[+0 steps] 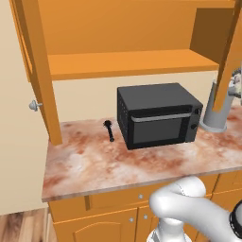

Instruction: Close all open cabinet doors.

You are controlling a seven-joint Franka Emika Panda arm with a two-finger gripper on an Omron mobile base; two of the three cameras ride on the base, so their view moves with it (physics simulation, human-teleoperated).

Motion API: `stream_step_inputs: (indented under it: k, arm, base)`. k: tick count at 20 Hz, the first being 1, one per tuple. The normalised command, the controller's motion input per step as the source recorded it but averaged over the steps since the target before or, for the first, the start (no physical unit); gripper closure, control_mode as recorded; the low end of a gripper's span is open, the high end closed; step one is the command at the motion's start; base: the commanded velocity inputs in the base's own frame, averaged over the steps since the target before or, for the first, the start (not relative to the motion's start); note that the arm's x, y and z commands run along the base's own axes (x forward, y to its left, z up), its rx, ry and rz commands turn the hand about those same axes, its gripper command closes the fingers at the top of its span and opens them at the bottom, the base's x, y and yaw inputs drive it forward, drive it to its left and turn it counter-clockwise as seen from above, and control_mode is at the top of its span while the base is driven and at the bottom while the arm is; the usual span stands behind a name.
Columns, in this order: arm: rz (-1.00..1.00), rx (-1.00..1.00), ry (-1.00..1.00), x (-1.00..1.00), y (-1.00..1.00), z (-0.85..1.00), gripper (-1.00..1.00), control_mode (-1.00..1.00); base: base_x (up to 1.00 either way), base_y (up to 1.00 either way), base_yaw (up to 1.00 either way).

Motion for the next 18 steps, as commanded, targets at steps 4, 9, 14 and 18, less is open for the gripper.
stream_step_inputs:
  k: [4,9,14,18]
  arm:
    - [-0.13,-0.22,0.00,0.39,0.83,0.20,-1.00,-1.00]
    - [-0.15,-0.21,0.02,0.55,0.74,0.01,-1.00,-1.00]
    - [-0.15,-0.20,0.01,0.66,0.62,0.00,-1.00,-1.00]
    - [-0.13,-0.16,0.00,0.72,0.49,0.00,-1.00,-1.00]
  base:
    - [0.00,0.00,0.00]
    - [0.00,0.00,0.00]
    - [0.00,0.00,0.00]
    - [0.00,0.00,0.00]
